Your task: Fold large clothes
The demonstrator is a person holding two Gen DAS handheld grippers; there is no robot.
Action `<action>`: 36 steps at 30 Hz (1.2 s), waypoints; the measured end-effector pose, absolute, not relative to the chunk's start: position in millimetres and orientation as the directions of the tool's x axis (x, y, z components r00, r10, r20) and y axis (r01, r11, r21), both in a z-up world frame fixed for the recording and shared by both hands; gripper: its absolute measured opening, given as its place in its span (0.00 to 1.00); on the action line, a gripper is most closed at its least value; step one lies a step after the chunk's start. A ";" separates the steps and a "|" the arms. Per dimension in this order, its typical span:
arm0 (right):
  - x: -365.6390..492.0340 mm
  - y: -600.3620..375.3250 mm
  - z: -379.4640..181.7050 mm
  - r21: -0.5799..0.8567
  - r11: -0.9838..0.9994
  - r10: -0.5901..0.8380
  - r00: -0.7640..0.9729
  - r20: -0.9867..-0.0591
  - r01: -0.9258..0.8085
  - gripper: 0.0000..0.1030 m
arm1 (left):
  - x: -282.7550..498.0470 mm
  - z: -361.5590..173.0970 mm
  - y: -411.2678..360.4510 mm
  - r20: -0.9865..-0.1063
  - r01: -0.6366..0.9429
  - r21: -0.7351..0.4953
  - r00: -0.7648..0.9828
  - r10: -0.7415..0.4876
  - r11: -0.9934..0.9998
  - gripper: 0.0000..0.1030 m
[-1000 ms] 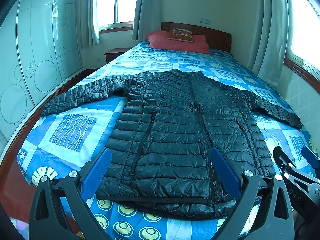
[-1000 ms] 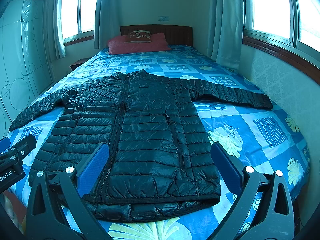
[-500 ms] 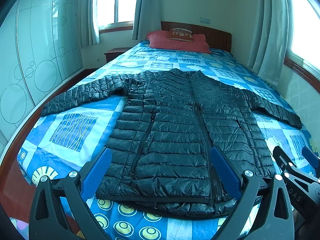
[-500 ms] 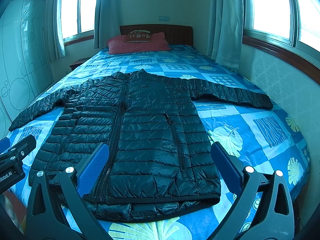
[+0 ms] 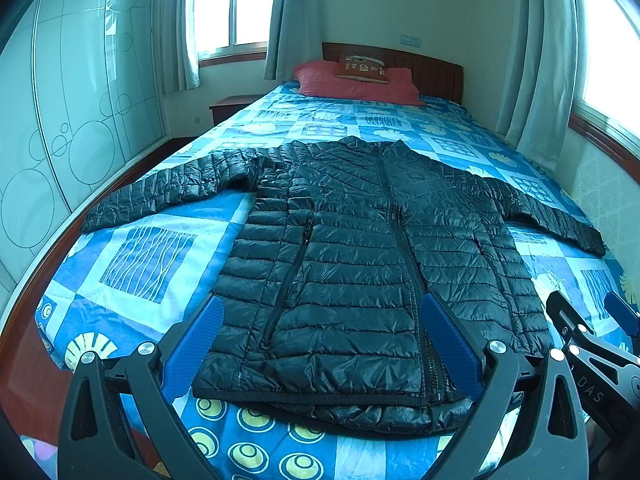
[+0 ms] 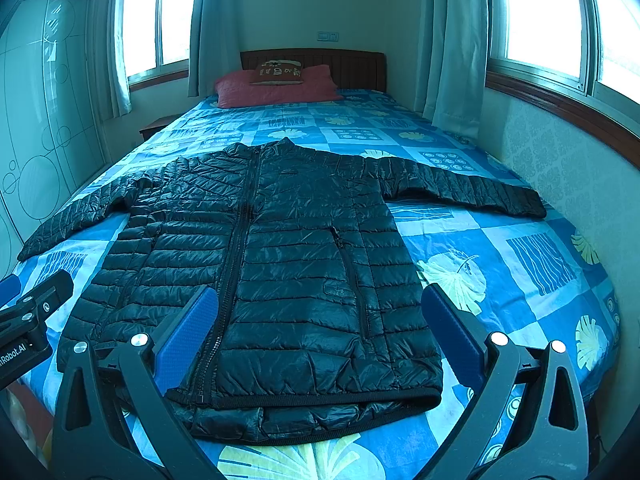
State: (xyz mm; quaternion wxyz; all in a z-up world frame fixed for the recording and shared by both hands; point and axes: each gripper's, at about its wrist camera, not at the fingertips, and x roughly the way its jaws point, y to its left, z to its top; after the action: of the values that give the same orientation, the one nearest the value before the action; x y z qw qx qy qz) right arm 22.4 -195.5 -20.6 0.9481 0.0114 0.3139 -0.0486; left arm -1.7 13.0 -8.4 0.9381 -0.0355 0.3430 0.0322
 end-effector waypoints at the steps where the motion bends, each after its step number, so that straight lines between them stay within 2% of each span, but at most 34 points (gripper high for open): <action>1: 22.4 -195.5 -20.5 -0.008 0.995 -0.084 0.798 -0.597 0.099 0.98 | -2.1 -9.1 13.4 -0.647 -0.085 -0.045 0.762 0.036 0.995 0.95; 17: 35.9 -193.1 -31.6 0.016 0.997 -0.049 0.792 -0.609 0.074 0.98 | 13.7 -18.7 22.4 -0.669 -0.080 -0.056 0.743 0.022 0.995 0.95; 26: 95.5 -246.5 -47.6 0.185 0.977 0.038 0.775 -0.631 0.103 0.98 | 87.0 -41.9 82.7 -0.724 -0.197 -0.094 0.686 0.068 0.976 0.95; 27: 105.9 -258.2 -51.3 0.206 0.971 0.039 0.772 -0.634 0.121 0.96 | 101.5 -49.7 96.8 -0.741 -0.222 -0.094 0.666 0.081 0.971 0.95; 28: 117.5 -271.3 -55.7 0.229 0.964 0.042 0.767 -0.640 0.138 0.88 | 113.2 -56.2 109.1 -0.753 -0.247 -0.091 0.651 0.096 0.965 0.95; 29: 128.5 -283.6 -60.6 0.249 0.956 0.045 0.759 -0.650 0.157 0.73 | 125.4 -64.1 123.7 -0.762 -0.275 -0.089 0.637 0.112 0.957 0.95; 30: 138.6 -296.4 -65.6 0.271 0.946 0.049 0.748 -0.662 0.178 0.69 | 139.3 -73.8 141.4 -0.772 -0.315 -0.077 0.619 0.143 0.946 0.95; 33: 166.2 -346.7 -83.3 0.376 0.892 0.073 0.743 -0.666 0.250 0.68 | 165.7 -96.1 186.8 -0.796 -0.406 -0.063 0.572 0.200 0.912 0.95; 36: 185.6 -402.7 -98.8 0.427 0.838 0.033 0.751 -0.660 0.339 0.68 | 187.6 -118.8 234.2 -0.811 -0.505 -0.059 0.528 0.254 0.861 0.95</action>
State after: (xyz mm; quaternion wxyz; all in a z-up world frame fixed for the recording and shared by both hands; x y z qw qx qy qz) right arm 185.6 -402.7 -98.8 0.8954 0.2712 0.3425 -0.0855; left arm 187.6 234.2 -118.8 0.8618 -0.1451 0.4333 0.2202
